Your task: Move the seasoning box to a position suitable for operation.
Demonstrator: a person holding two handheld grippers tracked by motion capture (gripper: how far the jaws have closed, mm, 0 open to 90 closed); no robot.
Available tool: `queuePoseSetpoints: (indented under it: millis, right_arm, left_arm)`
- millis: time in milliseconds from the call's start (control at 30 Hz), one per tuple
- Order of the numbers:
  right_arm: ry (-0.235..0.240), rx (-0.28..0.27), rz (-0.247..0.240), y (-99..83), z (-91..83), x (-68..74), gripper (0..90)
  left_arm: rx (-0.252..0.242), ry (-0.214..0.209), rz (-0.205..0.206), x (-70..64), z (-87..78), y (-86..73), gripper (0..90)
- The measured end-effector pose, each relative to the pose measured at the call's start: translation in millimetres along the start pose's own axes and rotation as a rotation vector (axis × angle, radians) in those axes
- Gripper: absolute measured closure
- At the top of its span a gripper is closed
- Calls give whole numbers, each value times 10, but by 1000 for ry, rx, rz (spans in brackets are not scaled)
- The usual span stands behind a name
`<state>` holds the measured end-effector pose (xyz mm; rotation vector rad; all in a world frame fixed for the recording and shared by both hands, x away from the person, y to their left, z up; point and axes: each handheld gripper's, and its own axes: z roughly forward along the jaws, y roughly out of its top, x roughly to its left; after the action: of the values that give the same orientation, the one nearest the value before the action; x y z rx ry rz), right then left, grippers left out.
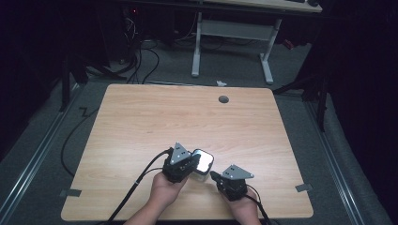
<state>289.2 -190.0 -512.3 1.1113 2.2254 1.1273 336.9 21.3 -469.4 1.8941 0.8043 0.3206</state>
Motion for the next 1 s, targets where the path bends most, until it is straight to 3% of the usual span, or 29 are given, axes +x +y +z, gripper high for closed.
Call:
queuePoseSetpoints:
  millis: [133,233,267,333,500,667,733,1000]
  right_arm:
    - [-16,-6,13,-27,-24,-59,900]
    - [-39,-12,24,-40,-35,-153,900]
    - [-47,-12,32,-36,-32,-192,900]
    - [-66,-17,39,-8,-11,-272,900]
    - [-85,-16,51,73,31,-347,900]
    - [-101,-19,15,226,120,-412,900]
    - [-106,-5,36,278,219,-486,900]
    - [-89,-16,20,280,206,-451,900]
  left_arm:
    - [-62,44,-21,7,-160,-65,900]
    - [-62,85,-29,-3,-257,-219,900]
    - [-87,93,-32,-9,-296,-271,900]
    - [-66,126,-61,-9,-329,-325,900]
    - [-100,174,-97,-31,-422,-463,900]
    - [-14,152,-109,-99,-291,-541,900]
    - [-9,159,-110,-127,-243,-558,900]
    - [8,170,-135,-100,-232,-657,900]
